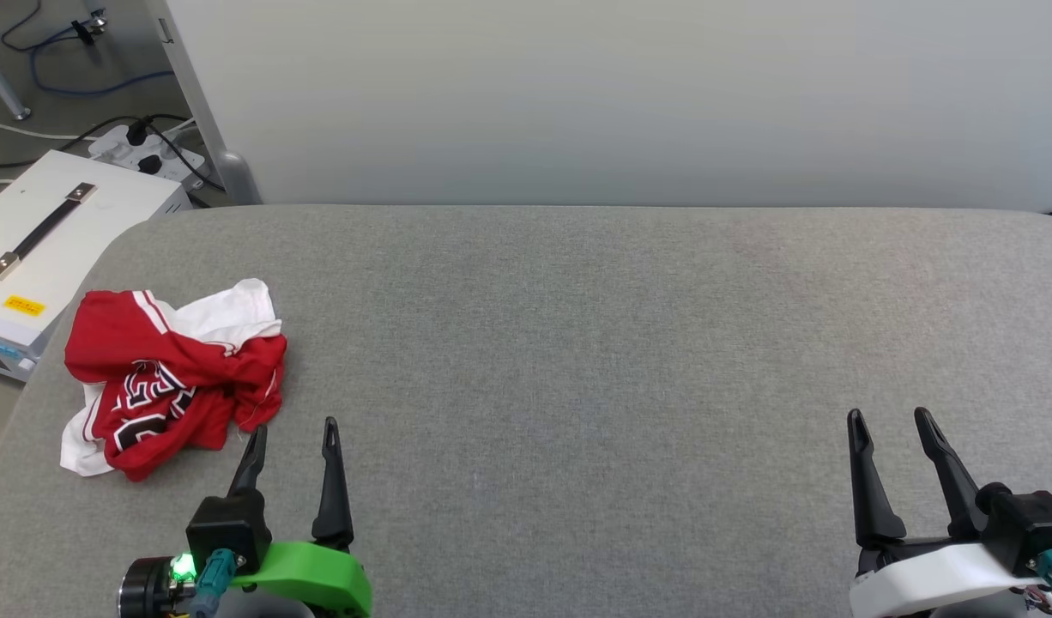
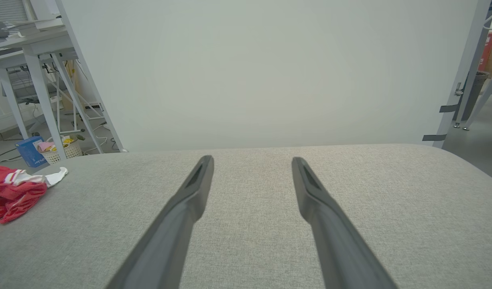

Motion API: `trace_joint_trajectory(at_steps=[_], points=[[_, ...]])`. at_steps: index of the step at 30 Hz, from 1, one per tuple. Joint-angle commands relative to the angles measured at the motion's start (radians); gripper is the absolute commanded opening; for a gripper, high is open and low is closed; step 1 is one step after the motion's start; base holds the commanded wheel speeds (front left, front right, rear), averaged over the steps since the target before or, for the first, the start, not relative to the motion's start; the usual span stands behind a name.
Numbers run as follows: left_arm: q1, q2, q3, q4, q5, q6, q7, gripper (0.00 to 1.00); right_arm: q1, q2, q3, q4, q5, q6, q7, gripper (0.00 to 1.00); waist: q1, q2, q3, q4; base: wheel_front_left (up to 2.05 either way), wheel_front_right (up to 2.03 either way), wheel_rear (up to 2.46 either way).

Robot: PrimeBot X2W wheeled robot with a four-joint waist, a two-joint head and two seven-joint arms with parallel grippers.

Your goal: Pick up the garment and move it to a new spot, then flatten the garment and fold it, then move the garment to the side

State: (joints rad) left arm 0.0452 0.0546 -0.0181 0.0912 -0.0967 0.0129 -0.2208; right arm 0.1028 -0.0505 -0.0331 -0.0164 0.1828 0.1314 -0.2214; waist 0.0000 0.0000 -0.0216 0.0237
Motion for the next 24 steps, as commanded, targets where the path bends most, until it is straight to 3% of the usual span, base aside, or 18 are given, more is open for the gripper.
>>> trace_joint_trajectory(at_steps=[1, 6, 24], points=[[0.013, -0.004, 0.001, 0.006, -0.005, 0.002, -0.011, 1.00, 0.019, 0.000, 0.000, 0.003, 0.014, -0.001, -0.011, 1.00, 0.0000, 0.0000, -0.001, 0.002, 0.00, 0.00, 0.00], [0.009, -0.004, 0.002, 0.017, -0.008, 0.002, -0.021, 1.00, 0.023, 0.000, -0.003, 0.004, 0.022, -0.001, -0.021, 1.00, 0.0000, 0.0000, 0.001, 0.018, 0.00, 0.00, 0.00], [-0.014, -0.004, 0.057, 0.051, -0.035, 0.009, -0.041, 1.00, 0.012, 0.000, 0.035, 0.005, 0.004, -0.001, -0.040, 1.00, 0.0000, 0.0000, 0.034, 0.243, 0.00, 0.00, 0.00]])
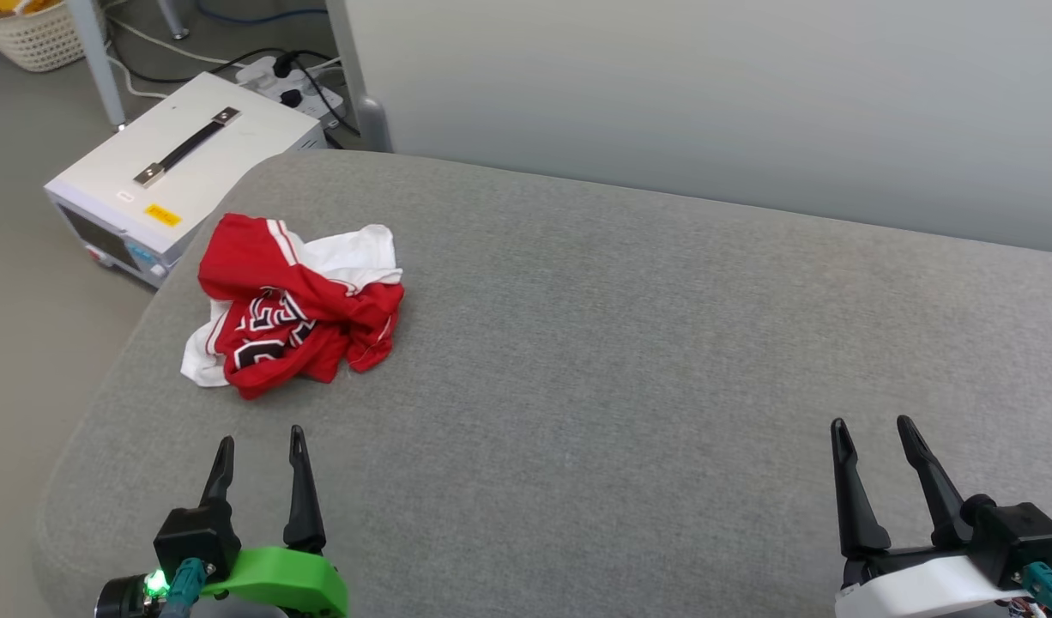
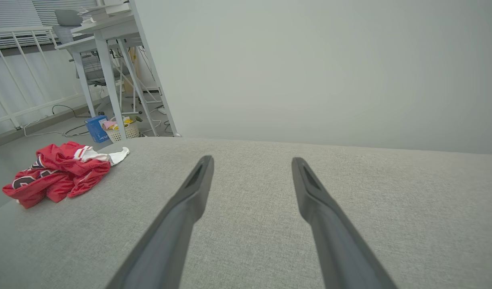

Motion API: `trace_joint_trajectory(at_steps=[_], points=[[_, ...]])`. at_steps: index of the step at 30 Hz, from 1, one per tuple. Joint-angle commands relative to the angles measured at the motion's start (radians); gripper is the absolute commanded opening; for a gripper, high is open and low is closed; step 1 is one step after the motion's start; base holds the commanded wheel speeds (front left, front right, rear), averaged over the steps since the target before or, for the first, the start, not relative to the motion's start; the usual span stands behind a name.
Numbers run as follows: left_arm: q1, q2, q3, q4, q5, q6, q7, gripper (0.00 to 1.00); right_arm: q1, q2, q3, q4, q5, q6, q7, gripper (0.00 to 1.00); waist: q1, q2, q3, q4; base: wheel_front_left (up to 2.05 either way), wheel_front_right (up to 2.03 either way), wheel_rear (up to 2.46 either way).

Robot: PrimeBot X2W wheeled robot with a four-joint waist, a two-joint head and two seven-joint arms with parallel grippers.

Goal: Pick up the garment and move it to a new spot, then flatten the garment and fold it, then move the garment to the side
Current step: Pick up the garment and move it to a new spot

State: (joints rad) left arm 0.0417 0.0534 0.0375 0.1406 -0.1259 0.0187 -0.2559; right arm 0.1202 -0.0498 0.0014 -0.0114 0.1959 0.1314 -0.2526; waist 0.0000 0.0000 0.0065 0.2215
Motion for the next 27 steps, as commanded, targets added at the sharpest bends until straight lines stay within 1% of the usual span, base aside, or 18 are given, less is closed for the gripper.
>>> trace_joint_trajectory(at_steps=[1, 8, 16, 21, 27], points=[[-0.012, -0.003, 0.004, 0.001, -0.007, 0.003, -0.006, 1.00, -0.006, 0.000, 0.002, -0.001, -0.012, -0.001, -0.009, 1.00, 0.0000, 0.0000, 0.006, 0.057, 0.00, 0.00, 0.00], [-0.020, -0.003, 0.016, 0.011, -0.011, 0.000, -0.006, 1.00, -0.010, 0.000, 0.022, -0.004, -0.028, -0.001, -0.009, 1.00, 0.0000, 0.0000, 0.011, 0.141, 0.00, 0.00, 0.00], [-0.020, -0.003, 0.034, 0.020, -0.023, 0.002, -0.006, 1.00, -0.013, 0.000, 0.032, -0.002, -0.038, -0.001, -0.009, 1.00, 0.0000, 0.0000, 0.016, 0.210, 0.00, 0.00, 0.00], [-0.019, -0.003, 0.042, 0.024, -0.025, 0.002, -0.006, 1.00, -0.015, 0.000, 0.038, 0.002, -0.040, -0.001, -0.009, 1.00, 0.0000, 0.0000, 0.015, 0.234, 0.00, 0.00, 0.00], [-0.017, -0.003, 0.049, 0.029, -0.026, 0.002, -0.006, 1.00, -0.018, 0.000, 0.044, 0.004, -0.042, -0.001, -0.009, 1.00, 0.0000, 0.0000, 0.016, 0.235, 0.00, 0.00, 0.00]])
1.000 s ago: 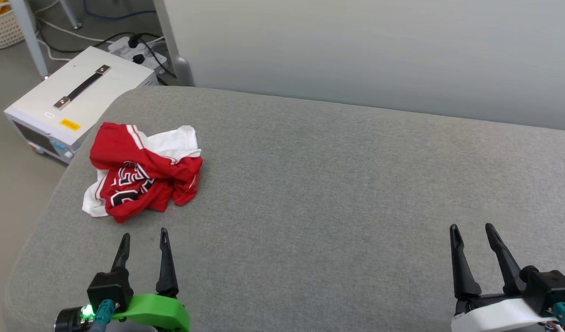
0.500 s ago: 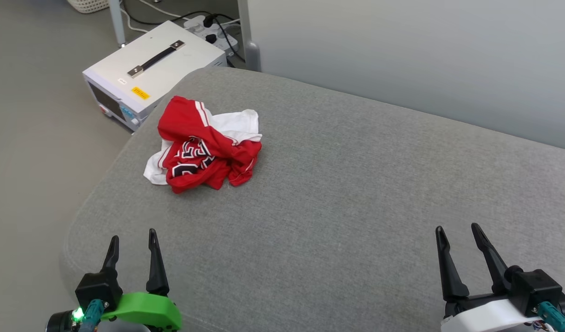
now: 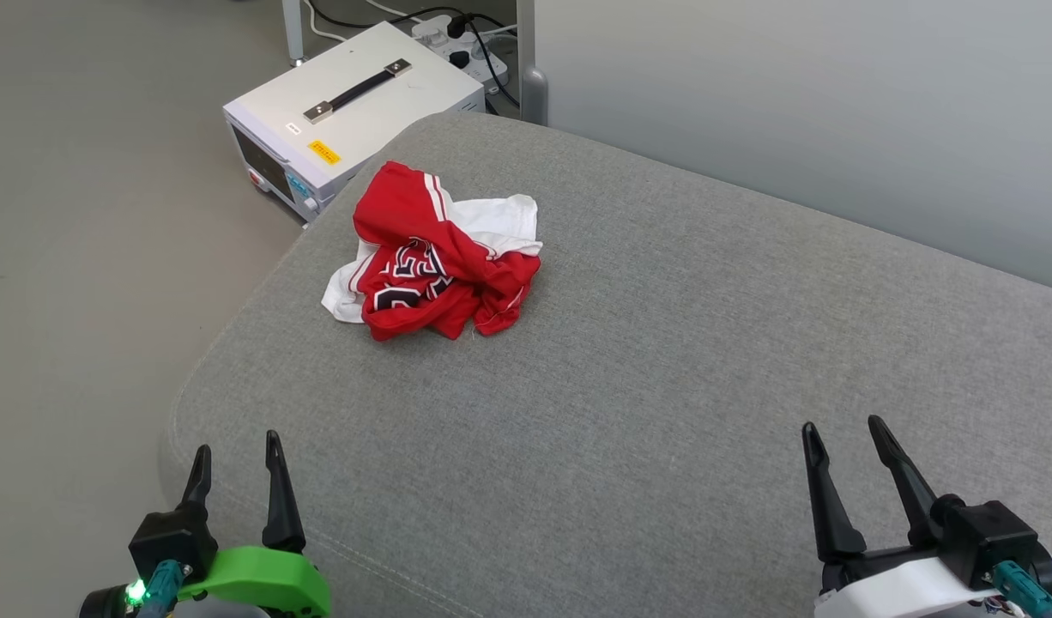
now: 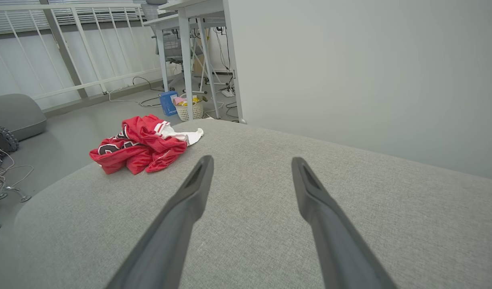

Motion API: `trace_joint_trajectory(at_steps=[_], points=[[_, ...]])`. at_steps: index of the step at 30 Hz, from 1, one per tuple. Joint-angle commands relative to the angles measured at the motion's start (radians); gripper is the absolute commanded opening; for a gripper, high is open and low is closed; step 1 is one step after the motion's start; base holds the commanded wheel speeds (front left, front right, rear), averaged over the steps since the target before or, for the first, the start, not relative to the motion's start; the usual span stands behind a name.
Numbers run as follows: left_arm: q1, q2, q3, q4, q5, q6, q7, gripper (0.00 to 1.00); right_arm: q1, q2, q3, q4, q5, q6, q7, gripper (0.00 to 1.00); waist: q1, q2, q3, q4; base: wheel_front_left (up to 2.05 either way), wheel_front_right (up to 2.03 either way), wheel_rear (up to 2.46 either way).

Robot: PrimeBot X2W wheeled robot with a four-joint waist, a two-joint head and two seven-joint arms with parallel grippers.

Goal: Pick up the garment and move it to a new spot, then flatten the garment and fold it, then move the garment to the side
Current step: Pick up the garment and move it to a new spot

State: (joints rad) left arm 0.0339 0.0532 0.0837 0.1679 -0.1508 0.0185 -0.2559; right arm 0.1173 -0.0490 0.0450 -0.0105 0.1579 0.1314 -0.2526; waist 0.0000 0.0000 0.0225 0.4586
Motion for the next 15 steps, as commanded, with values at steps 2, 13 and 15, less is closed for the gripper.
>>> trace_joint_trajectory(at_steps=[2, 13, 15], points=[[-0.012, -0.003, 0.002, 0.006, -0.001, 0.001, -0.006, 1.00, -0.016, -0.001, 0.002, 0.004, -0.003, -0.001, -0.009, 1.00, 0.0000, 0.0000, 0.001, -0.008, 0.00, 0.00, 0.00], [-0.286, 0.076, 0.038, 0.037, 0.030, -0.102, -0.006, 1.00, -0.064, -0.001, 0.005, -0.011, -0.041, -0.001, -0.009, 1.00, 0.0000, 0.0000, 0.093, -0.066, 0.00, 0.00, 0.00], [-0.373, 0.116, 0.041, 0.066, 0.030, -0.119, -0.006, 1.00, -0.085, -0.001, 0.007, -0.014, -0.053, -0.001, -0.009, 1.00, 0.0000, 0.0000, 0.126, -0.083, 0.00, 0.00, 0.00]])
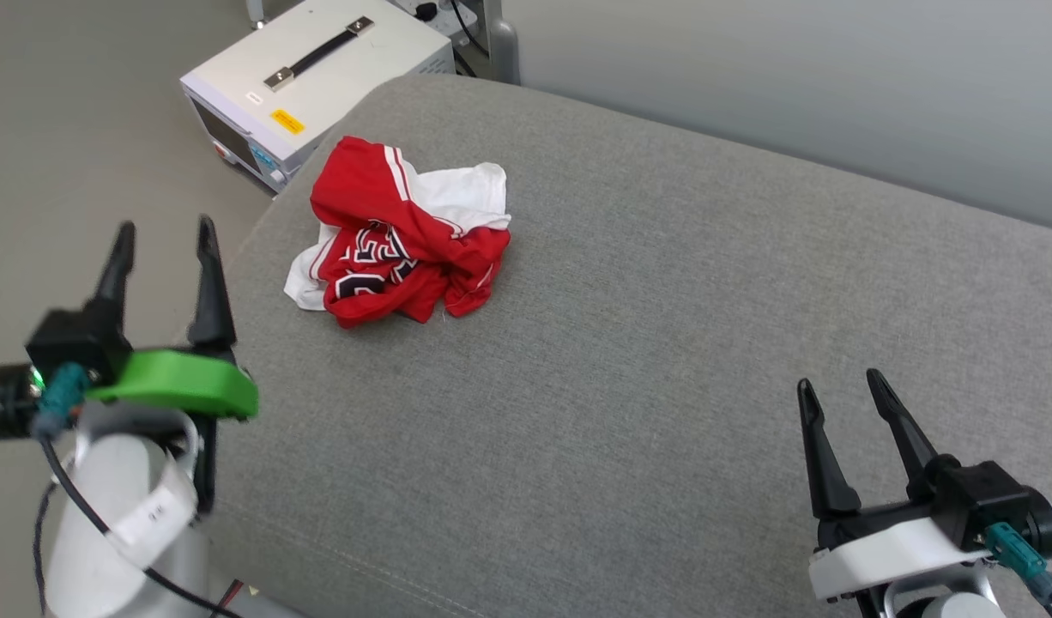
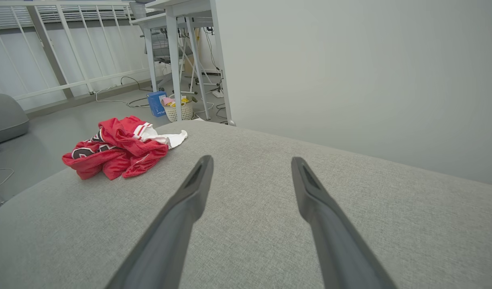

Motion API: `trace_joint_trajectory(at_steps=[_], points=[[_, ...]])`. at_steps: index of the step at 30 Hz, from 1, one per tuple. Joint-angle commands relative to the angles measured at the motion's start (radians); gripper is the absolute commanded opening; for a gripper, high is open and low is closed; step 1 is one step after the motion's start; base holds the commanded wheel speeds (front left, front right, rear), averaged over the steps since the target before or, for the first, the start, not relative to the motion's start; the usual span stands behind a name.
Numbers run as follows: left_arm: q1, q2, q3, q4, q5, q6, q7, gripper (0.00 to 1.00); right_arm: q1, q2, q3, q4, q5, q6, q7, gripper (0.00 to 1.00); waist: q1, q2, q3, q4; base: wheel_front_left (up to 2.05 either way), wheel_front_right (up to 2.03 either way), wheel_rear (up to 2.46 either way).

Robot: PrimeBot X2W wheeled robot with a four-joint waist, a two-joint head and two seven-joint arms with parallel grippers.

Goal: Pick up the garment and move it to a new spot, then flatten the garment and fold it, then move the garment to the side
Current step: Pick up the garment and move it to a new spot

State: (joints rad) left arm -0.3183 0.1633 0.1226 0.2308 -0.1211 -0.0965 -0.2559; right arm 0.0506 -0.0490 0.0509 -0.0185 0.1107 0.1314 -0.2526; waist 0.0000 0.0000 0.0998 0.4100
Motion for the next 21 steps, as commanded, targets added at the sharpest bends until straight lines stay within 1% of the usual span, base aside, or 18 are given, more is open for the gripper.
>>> trace_joint_trajectory(at_steps=[1, 5, 7, 8, 10, 13, 16, 21], points=[[-0.069, 0.019, 0.006, 0.027, -0.013, -0.011, -0.006, 1.00, -0.029, -0.001, 0.002, -0.007, -0.013, -0.001, -0.009, 1.00, 0.0000, 0.0000, 0.065, -0.042, 0.00, 0.00, 0.00], [-0.232, 0.078, -0.007, 0.111, -0.069, -0.028, -0.005, 1.00, -0.068, -0.001, 0.004, -0.012, -0.034, -0.001, -0.009, 1.00, 0.0000, 0.0000, 0.127, -0.073, 0.00, 0.00, 0.00], [-0.311, 0.117, -0.039, 0.153, -0.093, -0.032, 0.017, 1.00, -0.084, -0.001, 0.006, -0.016, -0.043, -0.001, -0.009, 1.00, 0.0000, 0.0000, 0.155, -0.089, 0.00, 0.00, 0.00], [-0.348, 0.128, -0.056, 0.173, -0.117, -0.033, 0.035, 1.00, -0.091, -0.001, 0.005, -0.017, -0.047, -0.001, -0.009, 1.00, 0.0000, 0.0000, 0.166, -0.095, 0.00, 0.00, 0.00], [-0.427, 0.167, -0.114, 0.204, -0.178, -0.033, 0.090, 1.00, -0.106, -0.001, 0.006, -0.021, -0.054, -0.001, -0.009, 1.00, 0.0000, 0.0000, 0.192, -0.111, 0.00, 0.00, 0.00], [-0.536, 0.248, -0.217, 0.240, -0.275, -0.034, 0.223, 1.00, -0.125, -0.001, 0.001, -0.027, -0.061, -0.001, -0.009, 1.00, 0.0000, 0.0000, 0.228, -0.135, 0.00, 0.00, 0.00], [-0.620, 0.307, -0.302, 0.258, -0.377, -0.034, 0.359, 1.00, -0.138, -0.001, -0.014, -0.035, -0.061, -0.001, -0.009, 1.00, 0.0000, 0.0000, 0.257, -0.152, 0.00, 0.00, 0.00], [-0.723, 0.402, -0.459, 0.290, -0.545, -0.034, 0.661, 1.00, -0.156, -0.001, -0.025, -0.045, -0.066, -0.001, -0.009, 1.00, 0.0000, 0.0000, 0.305, -0.186, 0.00, 0.00, 0.00]])
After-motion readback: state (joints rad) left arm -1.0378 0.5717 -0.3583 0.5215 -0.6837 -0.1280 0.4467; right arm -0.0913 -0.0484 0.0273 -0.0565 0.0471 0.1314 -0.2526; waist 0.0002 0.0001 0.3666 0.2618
